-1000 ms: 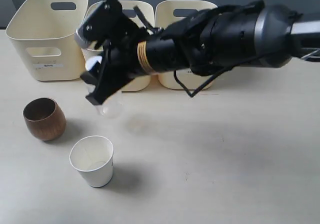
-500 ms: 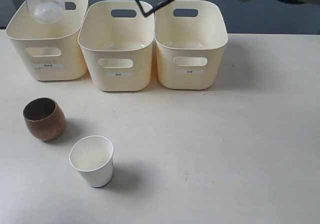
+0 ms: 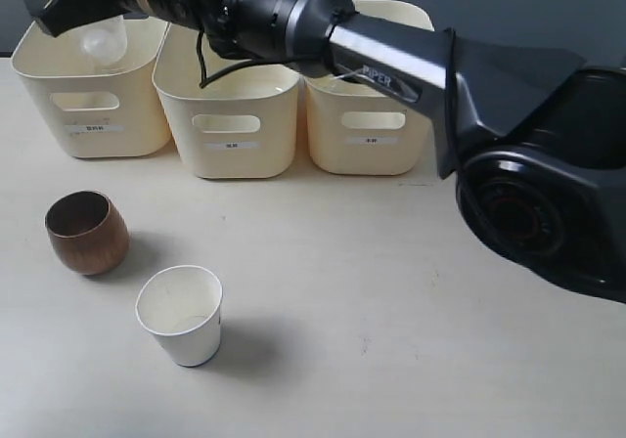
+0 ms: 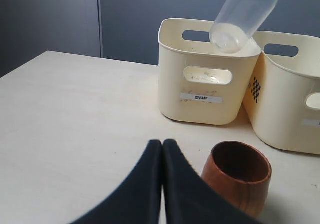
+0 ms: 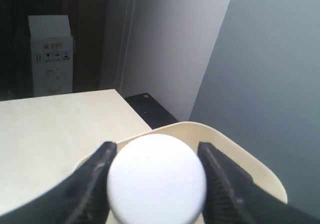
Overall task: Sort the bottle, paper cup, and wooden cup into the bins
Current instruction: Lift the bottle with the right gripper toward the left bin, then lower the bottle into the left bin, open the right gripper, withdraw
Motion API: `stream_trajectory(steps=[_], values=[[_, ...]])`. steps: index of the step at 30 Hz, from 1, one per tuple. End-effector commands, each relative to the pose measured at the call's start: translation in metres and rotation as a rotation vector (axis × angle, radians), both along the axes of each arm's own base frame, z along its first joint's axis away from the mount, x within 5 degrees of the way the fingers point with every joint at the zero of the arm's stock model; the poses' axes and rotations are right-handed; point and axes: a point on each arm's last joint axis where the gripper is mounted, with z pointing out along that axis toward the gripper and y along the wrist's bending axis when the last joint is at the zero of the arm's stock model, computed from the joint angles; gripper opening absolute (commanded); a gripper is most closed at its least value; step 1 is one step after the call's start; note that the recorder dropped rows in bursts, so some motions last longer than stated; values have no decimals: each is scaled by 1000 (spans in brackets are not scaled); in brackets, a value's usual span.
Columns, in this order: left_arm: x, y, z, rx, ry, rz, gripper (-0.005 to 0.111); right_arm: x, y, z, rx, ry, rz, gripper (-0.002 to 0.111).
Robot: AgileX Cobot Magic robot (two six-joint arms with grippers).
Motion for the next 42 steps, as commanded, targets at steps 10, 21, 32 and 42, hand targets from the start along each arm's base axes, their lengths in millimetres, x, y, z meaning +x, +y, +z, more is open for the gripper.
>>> stream_trajectory(steps=[10, 21, 32, 42], values=[[0, 0, 2, 0, -15, -3, 0, 12, -4, -15, 7, 37, -31, 8], [0, 0, 2, 0, -15, -3, 0, 14, -6, -15, 37, 73, -45, 34], [0, 0, 2, 0, -15, -3, 0, 12, -5, -15, 44, 87, -13, 52], [0, 0, 2, 0, -15, -3, 0, 7, -3, -7, 26, 60, 42, 52]])
